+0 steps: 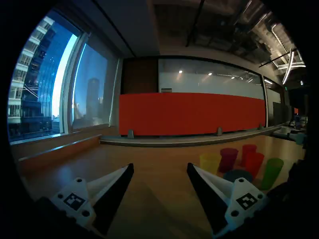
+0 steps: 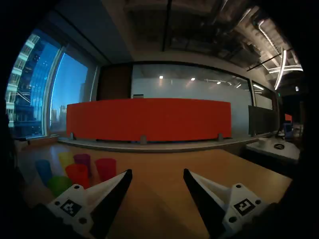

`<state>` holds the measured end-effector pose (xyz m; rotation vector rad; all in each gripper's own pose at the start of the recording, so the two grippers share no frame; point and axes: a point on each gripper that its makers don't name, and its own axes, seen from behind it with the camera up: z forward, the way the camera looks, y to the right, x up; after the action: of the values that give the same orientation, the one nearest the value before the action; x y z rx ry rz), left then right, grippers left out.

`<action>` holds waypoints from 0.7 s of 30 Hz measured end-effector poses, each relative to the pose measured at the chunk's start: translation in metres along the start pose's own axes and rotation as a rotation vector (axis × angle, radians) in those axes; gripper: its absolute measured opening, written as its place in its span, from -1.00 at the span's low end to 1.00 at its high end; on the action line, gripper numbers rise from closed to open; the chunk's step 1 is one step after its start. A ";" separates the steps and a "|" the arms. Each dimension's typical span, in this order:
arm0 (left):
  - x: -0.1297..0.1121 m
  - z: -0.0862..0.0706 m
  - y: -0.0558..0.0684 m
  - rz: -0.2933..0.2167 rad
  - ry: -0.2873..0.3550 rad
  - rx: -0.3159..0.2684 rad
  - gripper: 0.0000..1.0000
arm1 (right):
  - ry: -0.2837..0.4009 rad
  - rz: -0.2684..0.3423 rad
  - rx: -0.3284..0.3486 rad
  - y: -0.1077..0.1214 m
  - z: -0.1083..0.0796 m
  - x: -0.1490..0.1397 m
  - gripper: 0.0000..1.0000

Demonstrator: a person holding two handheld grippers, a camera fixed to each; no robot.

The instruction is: Pour water

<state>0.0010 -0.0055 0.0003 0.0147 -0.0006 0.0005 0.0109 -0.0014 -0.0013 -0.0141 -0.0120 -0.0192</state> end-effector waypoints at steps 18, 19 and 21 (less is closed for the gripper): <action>0.000 0.000 0.000 0.000 0.000 0.000 0.99 | 0.000 0.001 0.000 0.000 -0.001 0.000 0.99; 0.000 0.000 0.000 0.000 0.000 0.000 0.99 | 0.000 0.001 0.000 0.000 -0.001 0.000 0.99; 0.000 0.000 0.000 0.000 0.000 0.000 0.99 | 0.000 0.001 0.000 0.001 -0.001 0.000 0.99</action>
<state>0.0008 -0.0053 0.0000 0.0147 -0.0008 0.0004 0.0112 -0.0008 -0.0025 -0.0142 -0.0122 -0.0182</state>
